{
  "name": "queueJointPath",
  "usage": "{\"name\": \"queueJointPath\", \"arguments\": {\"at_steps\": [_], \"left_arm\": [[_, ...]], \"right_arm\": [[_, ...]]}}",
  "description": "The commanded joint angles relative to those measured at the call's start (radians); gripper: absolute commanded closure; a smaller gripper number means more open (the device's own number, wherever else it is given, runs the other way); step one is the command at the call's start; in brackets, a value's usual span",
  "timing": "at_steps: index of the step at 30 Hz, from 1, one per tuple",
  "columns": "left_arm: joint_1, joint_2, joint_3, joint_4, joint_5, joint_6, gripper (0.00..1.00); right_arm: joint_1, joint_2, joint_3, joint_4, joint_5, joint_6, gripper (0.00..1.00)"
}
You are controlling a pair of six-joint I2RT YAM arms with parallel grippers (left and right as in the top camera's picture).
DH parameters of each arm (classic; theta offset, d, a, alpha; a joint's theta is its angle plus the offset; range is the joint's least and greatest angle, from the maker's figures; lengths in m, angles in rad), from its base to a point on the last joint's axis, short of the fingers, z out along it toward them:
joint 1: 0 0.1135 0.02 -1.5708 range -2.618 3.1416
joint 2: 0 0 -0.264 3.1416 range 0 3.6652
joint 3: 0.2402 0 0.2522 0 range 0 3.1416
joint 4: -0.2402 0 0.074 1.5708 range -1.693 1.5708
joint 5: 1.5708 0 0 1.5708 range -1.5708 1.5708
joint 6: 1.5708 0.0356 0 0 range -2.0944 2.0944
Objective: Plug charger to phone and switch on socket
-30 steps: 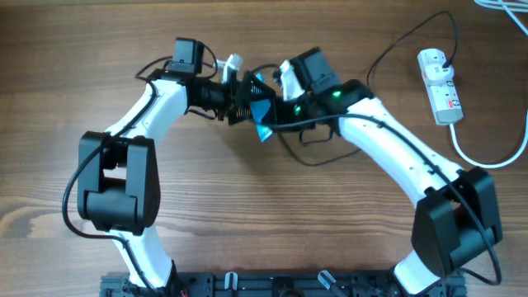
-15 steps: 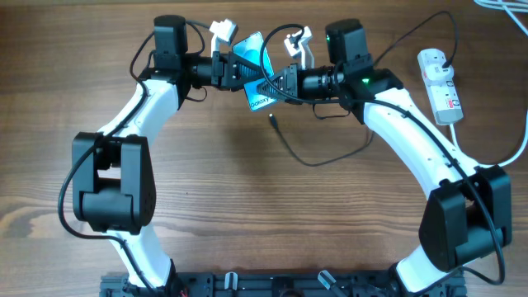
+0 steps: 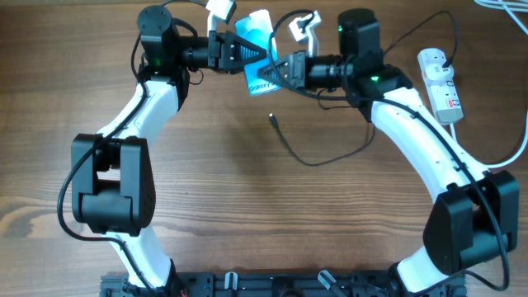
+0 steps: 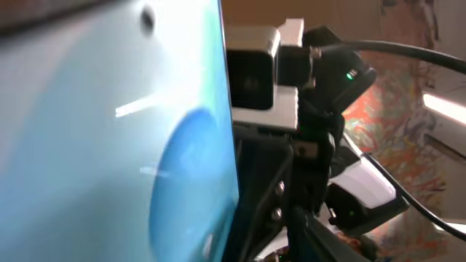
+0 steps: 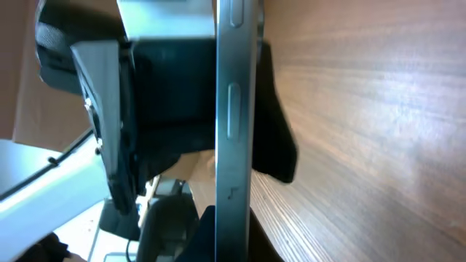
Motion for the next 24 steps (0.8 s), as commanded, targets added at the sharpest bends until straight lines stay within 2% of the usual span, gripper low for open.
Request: {"name": "queueJointPath", "arguments": {"at_steps": [1,5,8,16,24], "left_arm": [[0.000,-0.052,0.023,0.118,0.008,-0.150,0.50],[0.009,-0.052,0.023,0.379,-0.075,-0.348,0.53],[0.011,-0.052,0.023,0.486,-0.136,-0.435,0.58],[0.011,-0.052,0.023,0.494,-0.257,-0.486,0.66],[0.009,-0.052,0.023,0.494,-0.288,-0.491,0.68]], "right_arm": [[-0.025,0.008,0.001,0.043,-0.010,0.043,0.96],[-0.025,0.008,0.001,0.056,-0.021,0.046,0.96],[-0.025,0.008,0.001,0.060,-0.033,0.048,0.96],[-0.025,0.008,0.001,0.063,-0.096,0.056,0.96],[-0.021,0.008,0.001,0.064,-0.095,0.101,0.96]]}}
